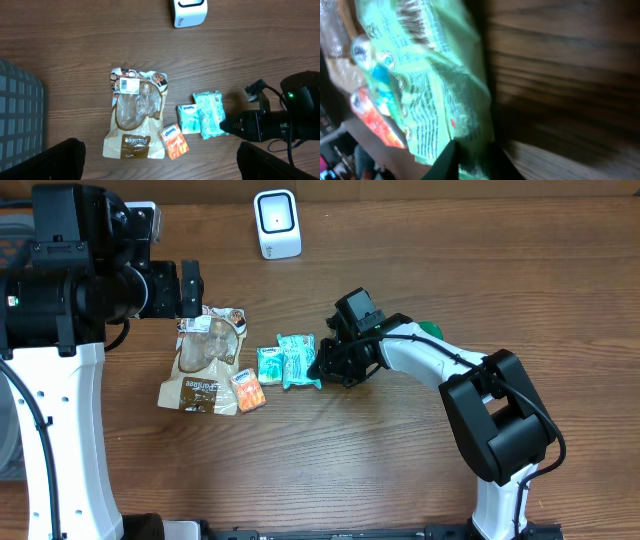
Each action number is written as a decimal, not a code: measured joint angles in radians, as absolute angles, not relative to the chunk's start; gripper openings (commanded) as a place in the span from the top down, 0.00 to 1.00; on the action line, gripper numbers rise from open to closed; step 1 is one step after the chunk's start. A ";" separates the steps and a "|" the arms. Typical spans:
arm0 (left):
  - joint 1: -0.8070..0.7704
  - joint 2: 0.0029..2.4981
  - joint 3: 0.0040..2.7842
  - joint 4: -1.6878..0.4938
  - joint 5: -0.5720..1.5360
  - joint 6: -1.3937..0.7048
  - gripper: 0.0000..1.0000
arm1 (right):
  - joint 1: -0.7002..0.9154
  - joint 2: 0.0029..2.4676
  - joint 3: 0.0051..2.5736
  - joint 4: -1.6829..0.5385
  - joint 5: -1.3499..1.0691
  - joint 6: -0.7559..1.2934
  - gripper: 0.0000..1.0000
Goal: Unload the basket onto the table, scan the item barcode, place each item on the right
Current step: 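Move the right gripper left over the teal wipes pack, then lower the right gripper and grasp the teal wipes pack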
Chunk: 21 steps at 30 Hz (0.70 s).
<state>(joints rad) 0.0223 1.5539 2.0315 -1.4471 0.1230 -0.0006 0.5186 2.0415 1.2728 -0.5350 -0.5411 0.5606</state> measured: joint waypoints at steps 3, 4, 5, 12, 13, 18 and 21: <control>0.022 1.554 2.032 -1.447 0.123 -0.001 0.00 | 0.513 2.041 1.274 -0.561 -0.540 0.524 0.94; 0.022 1.554 2.032 -1.447 0.123 -0.001 0.00 | 0.509 2.041 1.277 -0.577 -0.540 0.501 0.94; 0.022 1.554 2.032 -1.447 0.123 -0.001 0.00 | 0.504 2.041 1.283 -0.595 -0.540 0.477 0.96; 0.022 1.554 2.032 -1.447 0.123 -0.001 0.00 | 0.469 2.041 1.462 -0.896 -0.509 0.110 0.96; 0.022 1.554 2.032 -1.447 0.123 -0.001 0.00 | 0.468 2.041 1.497 -0.934 -0.500 0.060 0.96; 0.022 1.554 2.032 -1.447 0.123 -0.001 0.00 | 0.468 2.041 1.650 -1.033 -0.434 -0.130 0.32; 0.022 1.554 2.032 -1.447 0.123 -0.001 0.00 | 0.468 2.041 1.671 -1.039 -0.382 -0.187 0.09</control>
<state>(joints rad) 0.0223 1.5539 2.0315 -1.4471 0.1230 -0.0006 0.4683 2.0415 1.6707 -1.0393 -0.3820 -0.1867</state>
